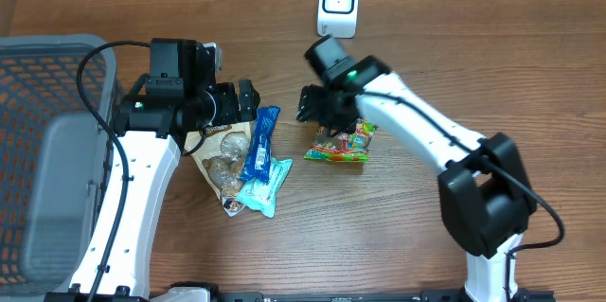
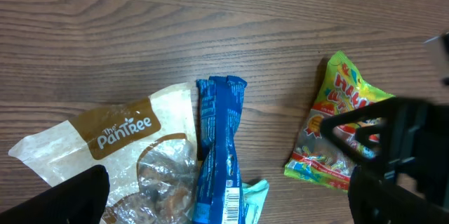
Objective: Scan the item barcode
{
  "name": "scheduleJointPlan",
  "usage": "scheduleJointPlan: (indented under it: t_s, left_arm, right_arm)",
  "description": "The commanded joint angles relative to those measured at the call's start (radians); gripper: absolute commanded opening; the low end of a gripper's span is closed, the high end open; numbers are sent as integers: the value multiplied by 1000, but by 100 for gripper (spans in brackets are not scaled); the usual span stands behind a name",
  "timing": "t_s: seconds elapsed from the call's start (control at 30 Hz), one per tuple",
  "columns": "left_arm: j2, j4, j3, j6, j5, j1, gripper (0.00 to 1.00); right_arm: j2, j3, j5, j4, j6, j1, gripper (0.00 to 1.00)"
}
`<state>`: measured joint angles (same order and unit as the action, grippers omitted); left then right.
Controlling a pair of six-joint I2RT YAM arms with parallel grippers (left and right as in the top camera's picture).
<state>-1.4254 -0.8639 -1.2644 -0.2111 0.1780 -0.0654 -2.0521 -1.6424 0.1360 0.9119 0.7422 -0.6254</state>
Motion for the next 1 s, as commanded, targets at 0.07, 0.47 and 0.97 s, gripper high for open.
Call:
scheduleJointPlan:
  t_s: [0.07, 0.47, 0.97]
  left_arm:
    - [-11, 1, 0, -6, -10, 0, 100]
    - [-11, 2, 0, -6, -10, 0, 100]
    - [-11, 1, 0, -6, -10, 0, 100]
  right_arm:
    - [-37, 3, -192, 1, 94, -51, 71]
    - [-122, 3, -222, 70, 122, -60, 61]
    - [-266, -1, -169, 149, 122, -89, 17]
